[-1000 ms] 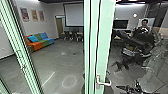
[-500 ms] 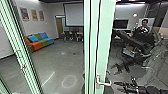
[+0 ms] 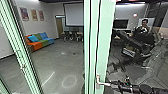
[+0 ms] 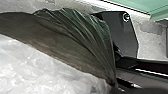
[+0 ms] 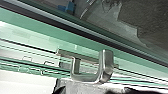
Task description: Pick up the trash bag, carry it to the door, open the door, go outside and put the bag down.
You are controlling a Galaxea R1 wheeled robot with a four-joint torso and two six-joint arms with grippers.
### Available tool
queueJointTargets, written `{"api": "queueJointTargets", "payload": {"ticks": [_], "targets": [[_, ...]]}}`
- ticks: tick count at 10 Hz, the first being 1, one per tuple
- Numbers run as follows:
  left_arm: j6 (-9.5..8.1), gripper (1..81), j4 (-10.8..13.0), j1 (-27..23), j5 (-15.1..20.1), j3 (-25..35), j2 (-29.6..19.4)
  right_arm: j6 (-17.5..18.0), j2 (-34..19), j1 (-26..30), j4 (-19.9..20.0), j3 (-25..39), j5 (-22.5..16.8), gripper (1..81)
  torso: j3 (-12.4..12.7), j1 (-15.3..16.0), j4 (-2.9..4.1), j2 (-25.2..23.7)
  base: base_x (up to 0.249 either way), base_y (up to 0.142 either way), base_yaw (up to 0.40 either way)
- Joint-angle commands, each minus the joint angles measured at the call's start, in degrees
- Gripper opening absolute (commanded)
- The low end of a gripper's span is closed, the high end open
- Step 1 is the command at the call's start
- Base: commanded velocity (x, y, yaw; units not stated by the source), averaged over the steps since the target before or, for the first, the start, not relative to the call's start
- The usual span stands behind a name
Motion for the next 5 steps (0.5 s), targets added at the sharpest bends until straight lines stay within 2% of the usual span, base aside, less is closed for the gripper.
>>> {"api": "queueJointTargets", "payload": {"ticks": [1,5], "targets": [[-0.14,1.0,-0.89,-3.76,3.9,0.18,-0.42,0.27,0.37,7.12,0.98,-0.54,-2.5,81.1,0.0,0.0,0.0,0.0,0.0,0.0,0.0],[-0.14,1.0,-0.89,-3.76,3.9,0.18,-0.59,0.36,1.68,5.27,3.61,-4.05,-1.71,81.1,0.0,0.0,0.0,0.0,0.0,0.0,0.0]]}}
